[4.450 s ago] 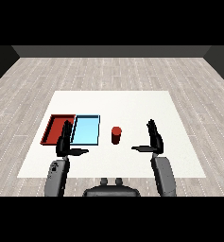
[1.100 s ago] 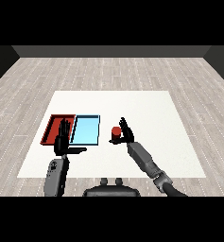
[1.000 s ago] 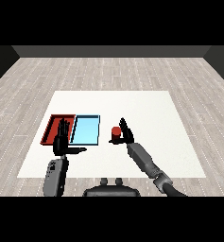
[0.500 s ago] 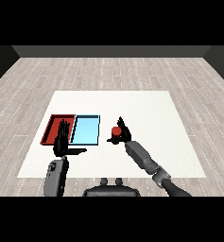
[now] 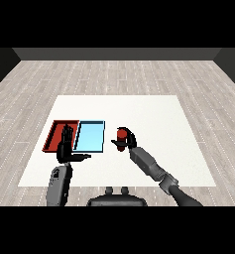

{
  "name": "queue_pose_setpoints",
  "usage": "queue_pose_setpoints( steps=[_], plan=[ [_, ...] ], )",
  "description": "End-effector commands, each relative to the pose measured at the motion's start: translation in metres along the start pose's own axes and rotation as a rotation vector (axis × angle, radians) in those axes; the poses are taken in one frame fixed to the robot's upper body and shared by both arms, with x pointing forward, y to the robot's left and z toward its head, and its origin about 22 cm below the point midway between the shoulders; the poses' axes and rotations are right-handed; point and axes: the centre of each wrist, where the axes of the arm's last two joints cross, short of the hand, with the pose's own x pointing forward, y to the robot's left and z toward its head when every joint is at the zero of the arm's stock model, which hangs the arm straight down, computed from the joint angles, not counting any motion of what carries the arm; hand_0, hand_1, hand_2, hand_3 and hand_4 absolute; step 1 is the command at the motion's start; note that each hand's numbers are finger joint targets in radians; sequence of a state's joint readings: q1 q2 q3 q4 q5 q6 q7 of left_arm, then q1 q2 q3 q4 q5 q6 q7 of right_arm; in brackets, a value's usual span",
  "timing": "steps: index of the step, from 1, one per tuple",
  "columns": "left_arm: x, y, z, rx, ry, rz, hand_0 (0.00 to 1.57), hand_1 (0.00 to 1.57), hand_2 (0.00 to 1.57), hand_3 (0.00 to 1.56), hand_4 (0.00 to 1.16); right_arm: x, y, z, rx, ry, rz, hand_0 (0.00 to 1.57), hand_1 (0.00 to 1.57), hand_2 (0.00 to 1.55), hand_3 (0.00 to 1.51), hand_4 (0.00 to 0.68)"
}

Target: Pick the red can and put it in the red box

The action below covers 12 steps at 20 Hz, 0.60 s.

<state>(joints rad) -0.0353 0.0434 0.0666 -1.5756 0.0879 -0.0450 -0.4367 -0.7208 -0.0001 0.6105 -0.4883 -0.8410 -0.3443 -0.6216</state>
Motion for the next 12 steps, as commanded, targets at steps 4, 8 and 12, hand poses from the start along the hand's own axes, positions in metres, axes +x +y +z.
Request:
queue_pose_setpoints(
  steps=[4,8,12],
  plan=[
    [0.006,-0.004,-0.013,-0.013,0.012,-0.003,0.0,0.0,0.0,0.0,0.0,0.002,0.0,-0.002,-0.029,-0.005,0.068,1.47,1.47,1.45,1.4,0.589],
    [-0.004,-0.009,-0.004,-0.019,0.021,-0.002,0.0,0.0,0.0,0.0,0.0,0.0,0.009,0.003,-0.021,-0.019,0.099,1.47,1.47,1.44,1.38,0.597],
    [-0.002,-0.004,-0.004,-0.042,0.005,0.015,0.0,0.0,0.0,0.0,0.0,0.02,0.004,-0.02,0.017,-0.108,0.112,1.44,1.44,1.44,1.37,0.607]
  ],
)
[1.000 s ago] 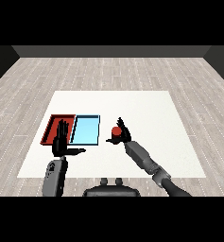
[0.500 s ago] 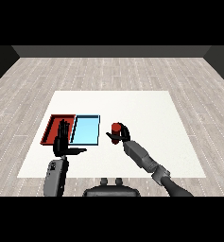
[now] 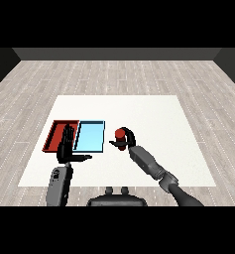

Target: Pick the red can and put it in the red box

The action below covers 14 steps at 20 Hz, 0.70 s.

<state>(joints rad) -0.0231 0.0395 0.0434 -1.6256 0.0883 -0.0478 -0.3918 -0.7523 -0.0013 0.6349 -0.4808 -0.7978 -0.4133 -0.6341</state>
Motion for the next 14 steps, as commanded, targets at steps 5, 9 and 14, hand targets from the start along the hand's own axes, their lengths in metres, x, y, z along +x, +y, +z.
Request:
queue_pose_setpoints(
  steps=[5,9,14],
  plan=[
    [-0.002,-0.014,-0.001,-0.055,0.037,0.003,0.0,0.0,0.0,0.0,0.0,0.028,0.022,-0.006,0.021,-0.147,0.033,1.42,1.42,1.43,1.37,0.619],
    [-0.008,-0.03,-0.011,-0.084,0.009,0.004,0.0,0.0,0.0,0.0,0.0,0.04,0.011,-0.003,0.018,-0.198,0.047,1.43,1.43,1.43,1.38,0.622],
    [-0.003,-0.044,0.012,-0.108,0.055,0.023,0.0,0.0,0.0,0.0,0.0,0.076,0.009,0.011,0.017,-0.267,-0.008,1.46,1.46,1.44,1.39,0.655]
  ],
)
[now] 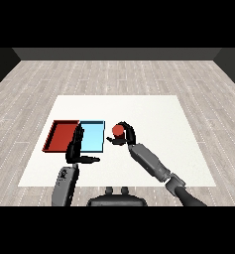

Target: Pick the red can and put it in the red box

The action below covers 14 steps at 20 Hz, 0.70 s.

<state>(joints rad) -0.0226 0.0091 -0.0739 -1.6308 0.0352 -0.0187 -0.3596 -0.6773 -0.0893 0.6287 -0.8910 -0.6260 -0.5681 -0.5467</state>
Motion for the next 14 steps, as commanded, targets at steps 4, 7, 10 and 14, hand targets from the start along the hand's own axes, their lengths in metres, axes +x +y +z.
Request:
queue_pose_setpoints(
  steps=[4,7,10,14],
  plan=[
    [-0.004,-0.034,-0.012,-0.045,0.095,0.017,0.0,0.0,0.0,0.0,0.0,0.035,-0.009,0.005,0.001,-0.062,-0.023,1.45,1.45,1.43,1.38,0.654],
    [-0.004,-0.044,-0.012,-0.06,0.102,0.024,0.0,0.0,0.0,0.0,0.0,0.043,-0.011,0.016,-0.002,-0.062,-0.022,1.45,1.45,1.43,1.38,0.654],
    [-0.004,-0.047,-0.013,-0.059,0.102,0.025,0.0,0.0,0.0,0.0,0.0,0.036,-0.024,0.022,-0.005,-0.076,-0.01,1.45,1.45,1.43,1.38,0.654],
    [-0.018,-0.067,-0.015,-0.089,0.128,0.072,0.0,0.0,0.0,0.0,0.0,0.04,-0.009,0.028,-0.007,-0.056,-0.061,1.45,1.45,1.43,1.38,0.65]
  ],
)
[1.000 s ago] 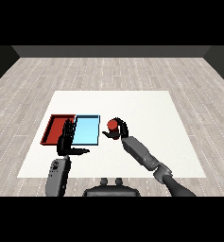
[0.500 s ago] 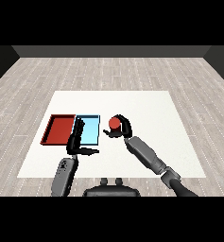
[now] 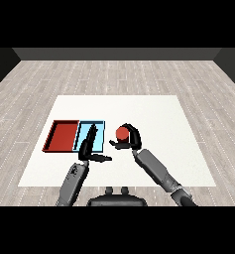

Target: Pick the red can and put it in the red box

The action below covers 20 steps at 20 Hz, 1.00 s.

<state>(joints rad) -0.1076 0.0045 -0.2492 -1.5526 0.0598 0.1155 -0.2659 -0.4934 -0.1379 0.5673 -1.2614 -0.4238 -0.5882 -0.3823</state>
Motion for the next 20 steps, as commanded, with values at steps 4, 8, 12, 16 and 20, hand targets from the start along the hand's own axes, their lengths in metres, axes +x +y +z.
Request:
queue_pose_setpoints(
  steps=[4,8,12,16,20],
  plan=[
    [-0.003,-0.03,-0.007,-0.041,0.052,0.03,0.0,0.0,0.0,0.0,0.0,0.004,-0.005,-0.004,-0.009,-0.002,-0.02,1.45,1.45,1.45,1.4,0.661],
    [-0.028,-0.032,-0.004,-0.049,0.085,0.03,0.0,0.0,0.0,0.0,0.0,-0.001,0.013,-0.006,0.012,-0.013,-0.049,1.46,1.46,1.44,1.39,0.639],
    [-0.034,-0.045,-0.014,-0.064,0.105,0.048,0.0,0.0,0.0,0.0,0.0,0.01,0.016,0.004,0.011,0.006,-0.04,1.46,1.46,1.45,1.38,0.633],
    [-0.045,-0.035,-0.013,-0.051,0.124,0.075,0.0,0.0,0.0,0.0,0.0,0.012,0.021,-0.016,0.035,-0.027,-0.054,1.44,1.44,1.44,1.39,0.631],
    [-0.048,-0.052,-0.014,-0.059,0.157,0.061,0.0,0.0,0.0,0.0,0.0,-0.002,0.029,0.018,0.026,-0.015,-0.038,1.45,1.45,1.43,1.38,0.641]
  ],
)
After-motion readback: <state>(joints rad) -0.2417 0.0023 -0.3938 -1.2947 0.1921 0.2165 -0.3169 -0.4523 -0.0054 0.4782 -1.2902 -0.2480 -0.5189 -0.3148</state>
